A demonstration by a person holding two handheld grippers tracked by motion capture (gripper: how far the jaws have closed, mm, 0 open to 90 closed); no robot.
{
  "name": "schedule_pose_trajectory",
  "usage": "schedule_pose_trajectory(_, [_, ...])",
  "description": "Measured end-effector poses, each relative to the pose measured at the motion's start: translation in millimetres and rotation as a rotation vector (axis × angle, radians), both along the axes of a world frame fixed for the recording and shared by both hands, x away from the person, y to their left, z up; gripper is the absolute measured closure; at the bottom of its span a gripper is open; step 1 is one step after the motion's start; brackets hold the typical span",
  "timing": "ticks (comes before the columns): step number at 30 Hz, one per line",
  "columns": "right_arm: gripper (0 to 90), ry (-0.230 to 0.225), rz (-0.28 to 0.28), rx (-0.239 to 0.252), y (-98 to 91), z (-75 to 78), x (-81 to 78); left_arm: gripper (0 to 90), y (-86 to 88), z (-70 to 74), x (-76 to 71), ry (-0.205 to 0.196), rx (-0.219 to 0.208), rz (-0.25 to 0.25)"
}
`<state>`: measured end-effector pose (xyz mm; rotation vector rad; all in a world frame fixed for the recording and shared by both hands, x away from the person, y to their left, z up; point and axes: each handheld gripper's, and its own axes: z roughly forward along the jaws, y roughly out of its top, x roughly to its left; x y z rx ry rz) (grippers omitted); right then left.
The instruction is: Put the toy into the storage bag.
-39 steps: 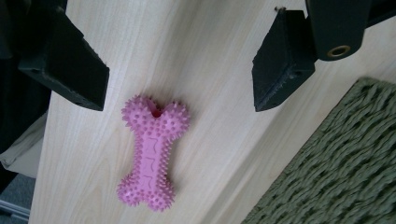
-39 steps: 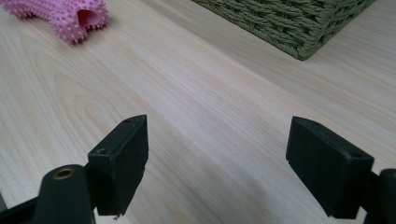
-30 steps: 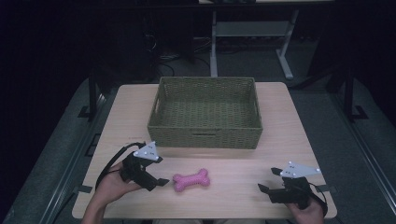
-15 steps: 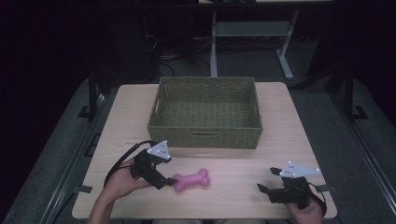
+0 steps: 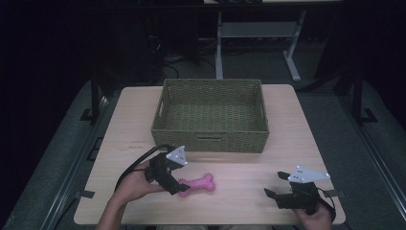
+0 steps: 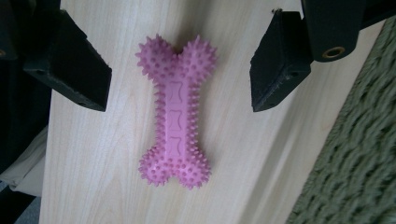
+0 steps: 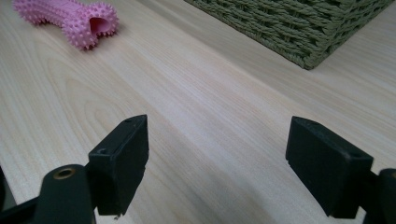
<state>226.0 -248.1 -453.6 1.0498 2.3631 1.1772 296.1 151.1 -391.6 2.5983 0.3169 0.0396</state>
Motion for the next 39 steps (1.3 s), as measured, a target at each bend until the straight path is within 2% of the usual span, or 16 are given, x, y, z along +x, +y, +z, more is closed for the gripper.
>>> schedule_pose_trajectory(6, [20.9, -0.005, -0.001, 0.004, -1.1, 1.1, -0.7, 21.6, -14.7, -6.4, 0.1, 0.009, 0.027, -0.036])
schedule_pose_trajectory(13, [20.9, -0.009, 0.002, 0.006, -1.4, 2.0, -1.4, 22.6, -27.6, -13.5, 1.1, 0.014, 0.063, -0.054])
schedule_pose_trajectory(17, [20.9, -0.010, 0.005, 0.007, -1.1, 2.2, -1.8, 23.4, -32.2, -16.9, 2.0, 0.016, 0.079, -0.061])
schedule_pose_trajectory(24, [20.9, -0.011, 0.007, 0.009, -0.6, 2.4, -2.0, 26.3, -41.5, -27.4, 2.6, 0.021, 0.143, -0.080])
schedule_pose_trajectory(27, [20.9, -0.013, 0.011, 0.010, -0.6, 2.6, -2.2, 26.5, -44.9, -31.0, 2.3, 0.021, 0.158, -0.085])
schedule_pose_trajectory(39, [20.9, -0.022, 0.010, 0.014, -1.0, 3.7, -3.1, 36.7, -50.7, -39.7, 4.8, 0.013, 0.211, -0.087])
